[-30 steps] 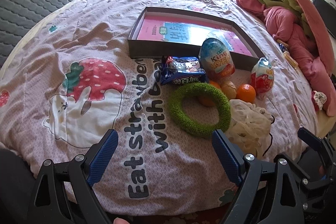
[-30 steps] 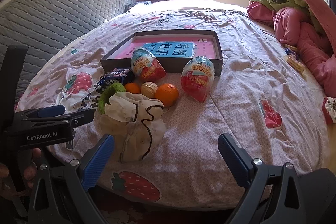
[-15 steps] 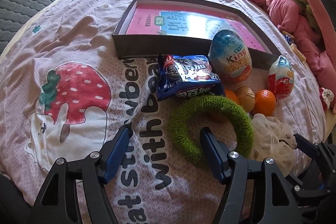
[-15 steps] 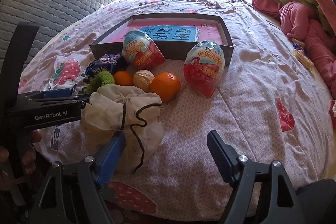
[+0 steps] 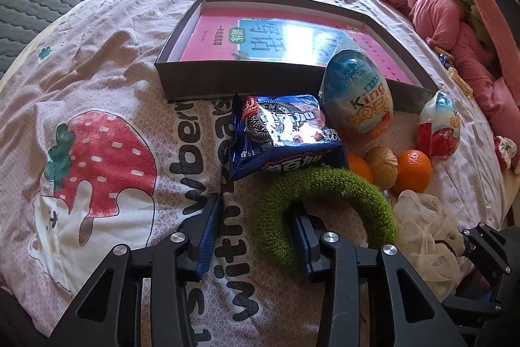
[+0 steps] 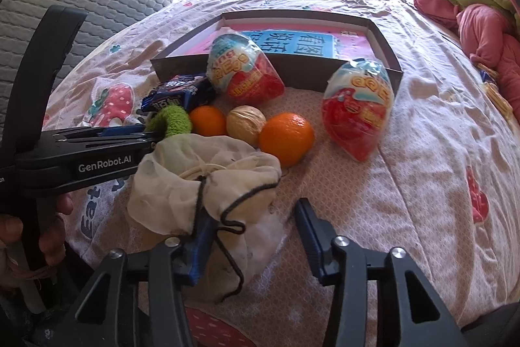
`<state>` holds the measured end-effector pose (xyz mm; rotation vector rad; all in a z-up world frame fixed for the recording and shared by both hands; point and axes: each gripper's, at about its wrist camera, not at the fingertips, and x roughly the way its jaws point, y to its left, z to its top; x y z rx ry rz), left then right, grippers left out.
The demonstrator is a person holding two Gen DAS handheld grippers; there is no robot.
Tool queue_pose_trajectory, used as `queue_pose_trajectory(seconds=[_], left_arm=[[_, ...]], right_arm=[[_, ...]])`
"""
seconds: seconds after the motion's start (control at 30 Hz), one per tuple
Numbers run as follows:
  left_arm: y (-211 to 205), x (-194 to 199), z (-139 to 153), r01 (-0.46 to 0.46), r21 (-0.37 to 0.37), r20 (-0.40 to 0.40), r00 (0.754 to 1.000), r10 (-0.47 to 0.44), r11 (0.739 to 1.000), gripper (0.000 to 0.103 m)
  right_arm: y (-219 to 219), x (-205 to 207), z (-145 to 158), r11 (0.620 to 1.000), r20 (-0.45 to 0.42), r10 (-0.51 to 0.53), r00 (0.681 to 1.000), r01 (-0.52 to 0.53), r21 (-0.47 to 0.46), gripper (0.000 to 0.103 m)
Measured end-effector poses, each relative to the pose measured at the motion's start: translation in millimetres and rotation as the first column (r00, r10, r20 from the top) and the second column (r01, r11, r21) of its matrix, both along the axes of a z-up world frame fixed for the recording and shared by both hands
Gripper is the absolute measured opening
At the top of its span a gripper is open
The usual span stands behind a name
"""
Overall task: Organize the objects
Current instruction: 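Grasp the green fuzzy ring with the left tool while the right tool grasps the mesh bag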
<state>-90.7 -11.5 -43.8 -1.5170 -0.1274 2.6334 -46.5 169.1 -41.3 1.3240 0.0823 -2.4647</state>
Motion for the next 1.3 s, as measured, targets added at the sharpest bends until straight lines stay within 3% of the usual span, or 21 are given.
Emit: queue_pose_trajectory(seconds=[0.1,0.17,0.2,0.5,0.93,1.3], left_arm=[[-1.2,0.1,0.4,0.012,0.038,0.002,1.0,-0.012,0.999,0.016],[-2.5,0.9,0.4,0.018,0.061,0.0,1.0,-0.018,0.998,0.014],[-3.7,1.6,1.0,0.019,0.077,-0.001,1.0,-0.019,0.997,0.013],[0.1,18.6,15.9,0.041,0.134,-0.035,0.999,-0.036,0.99,0.013],[6.2,37.8,73.5,0.065,0.088,-0.166,0.985,-0.05,0.994,0.013],[4.4,5.0,100.0,0.091,0.081,-0.205,0.976,-0.073,0.993,0.013]], right_arm=[[-2.5,0.4,-0.8,1.0,-0.012,0.012,1.0,-0.012,0.004,0.034],[-3.3,1.8,0.1,1.0,-0.023,0.021,1.0,-0.021,0.004,0.027],[-3.7,2.9,0.7,1.0,-0.027,0.027,0.999,-0.027,0.001,0.022],[1.7,10.6,12.9,0.999,-0.081,0.026,0.996,-0.028,-0.026,0.016],[16.2,15.0,56.6,0.999,-0.203,-0.01,0.979,0.001,-0.044,0.015],[28.3,-10.5,83.6,0.997,-0.247,-0.059,0.967,0.046,-0.061,0.016]])
